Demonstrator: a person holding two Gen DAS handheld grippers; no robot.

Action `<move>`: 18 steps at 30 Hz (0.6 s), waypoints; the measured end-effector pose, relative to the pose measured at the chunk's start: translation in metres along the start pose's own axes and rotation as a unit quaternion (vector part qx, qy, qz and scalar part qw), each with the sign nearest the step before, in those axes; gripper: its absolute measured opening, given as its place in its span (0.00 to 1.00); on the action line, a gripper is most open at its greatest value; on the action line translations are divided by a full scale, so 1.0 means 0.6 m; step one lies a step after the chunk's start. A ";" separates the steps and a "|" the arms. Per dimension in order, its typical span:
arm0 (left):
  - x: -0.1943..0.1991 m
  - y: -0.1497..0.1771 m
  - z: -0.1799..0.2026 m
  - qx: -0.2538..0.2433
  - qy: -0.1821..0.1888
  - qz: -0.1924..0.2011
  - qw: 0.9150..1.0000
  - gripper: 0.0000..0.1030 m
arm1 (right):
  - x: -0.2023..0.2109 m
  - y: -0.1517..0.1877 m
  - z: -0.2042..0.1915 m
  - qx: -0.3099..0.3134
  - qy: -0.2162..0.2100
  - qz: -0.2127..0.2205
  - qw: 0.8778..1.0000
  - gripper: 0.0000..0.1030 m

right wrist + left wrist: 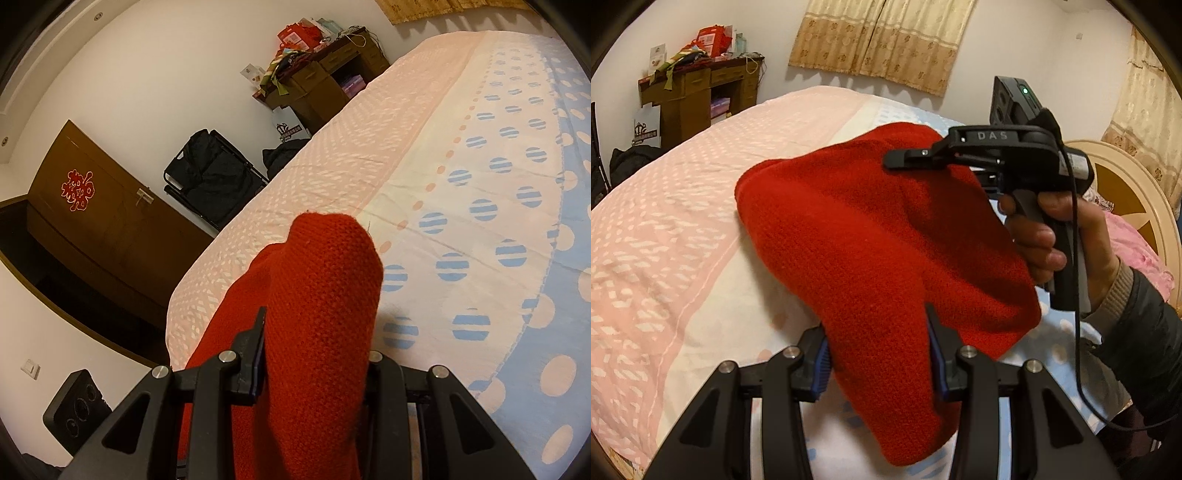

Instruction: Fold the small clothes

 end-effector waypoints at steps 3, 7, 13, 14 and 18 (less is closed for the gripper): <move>-0.001 0.019 -0.005 0.003 -0.001 -0.006 1.000 0.43 | -0.008 0.001 0.004 -0.005 0.002 -0.005 1.000 0.31; 0.000 0.038 -0.007 0.003 -0.005 -0.009 1.000 0.43 | -0.020 0.007 0.011 -0.007 0.007 -0.014 1.000 0.31; -0.001 0.040 -0.005 -0.009 -0.012 -0.001 1.000 0.44 | -0.034 0.011 0.030 -0.018 0.024 -0.020 0.999 0.31; 0.000 0.040 -0.007 -0.006 -0.010 0.001 1.000 0.45 | -0.037 0.013 0.036 -0.023 0.027 -0.022 0.999 0.31; 0.003 0.041 -0.007 -0.004 -0.014 0.000 1.000 0.51 | -0.049 0.020 0.051 -0.027 0.044 -0.032 0.998 0.33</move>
Point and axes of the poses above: each gripper's, at about its wrist camera, not at the fingertips, and x roughly against the way its jaws point, z to its right, y to its underside, the point moved 7 cm from there along -x, roughly the way its jaws point, and after that the axes turned 6 degrees about y, right-handed, at the moved point
